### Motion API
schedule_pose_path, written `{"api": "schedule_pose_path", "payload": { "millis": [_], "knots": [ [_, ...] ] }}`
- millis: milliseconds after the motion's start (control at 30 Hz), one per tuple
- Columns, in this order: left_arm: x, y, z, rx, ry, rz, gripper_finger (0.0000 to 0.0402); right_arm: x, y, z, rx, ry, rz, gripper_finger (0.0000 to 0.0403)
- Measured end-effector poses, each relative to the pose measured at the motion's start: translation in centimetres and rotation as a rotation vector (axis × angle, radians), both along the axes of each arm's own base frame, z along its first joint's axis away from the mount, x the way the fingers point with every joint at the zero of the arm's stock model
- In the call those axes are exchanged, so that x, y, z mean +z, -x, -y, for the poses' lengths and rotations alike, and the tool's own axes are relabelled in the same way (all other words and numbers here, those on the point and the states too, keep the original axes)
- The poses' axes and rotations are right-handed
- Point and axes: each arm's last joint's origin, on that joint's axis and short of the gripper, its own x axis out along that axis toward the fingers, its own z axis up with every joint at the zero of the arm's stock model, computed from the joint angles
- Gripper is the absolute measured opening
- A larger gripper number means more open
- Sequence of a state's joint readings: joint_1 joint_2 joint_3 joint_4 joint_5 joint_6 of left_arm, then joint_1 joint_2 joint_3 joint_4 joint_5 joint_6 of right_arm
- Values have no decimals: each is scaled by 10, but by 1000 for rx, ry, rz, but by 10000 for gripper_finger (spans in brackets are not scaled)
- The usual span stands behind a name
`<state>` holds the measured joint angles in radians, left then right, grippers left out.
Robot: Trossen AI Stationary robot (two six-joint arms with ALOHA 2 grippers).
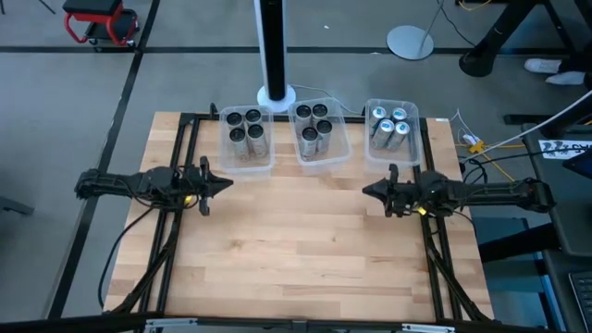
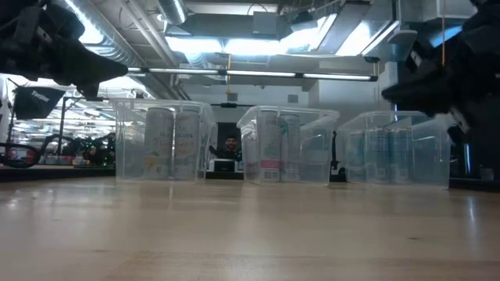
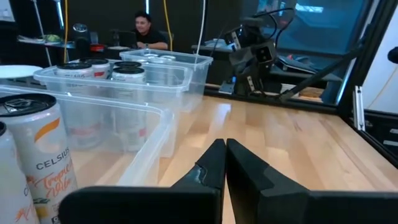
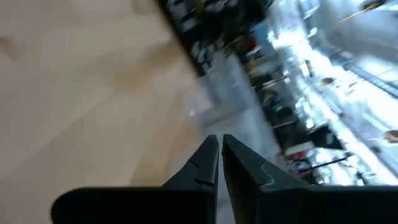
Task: Sort soda cans
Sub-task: Return to Home Position
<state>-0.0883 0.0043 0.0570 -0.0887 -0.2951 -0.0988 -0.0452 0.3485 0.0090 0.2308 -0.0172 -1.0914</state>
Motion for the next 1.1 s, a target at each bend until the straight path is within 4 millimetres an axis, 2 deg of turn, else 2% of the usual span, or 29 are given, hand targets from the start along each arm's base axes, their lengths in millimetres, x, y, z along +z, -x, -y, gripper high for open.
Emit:
{"api": "schedule_pose_path", "payload": {
  "millis": [167,367,600,1100],
  "knots": [
    [0,0,0,-4,-15,-4,5,-4,1,0,-18,-6,-42,25],
    [0,0,0,-2,43,8,5,2,8,-2,64,28,25,25],
    [0,0,0,-2,50,9,5,11,22,-3,55,25,149,25],
    [-1,0,0,-1,50,5,5,7,19,-2,36,26,101,25]
  ]
}}
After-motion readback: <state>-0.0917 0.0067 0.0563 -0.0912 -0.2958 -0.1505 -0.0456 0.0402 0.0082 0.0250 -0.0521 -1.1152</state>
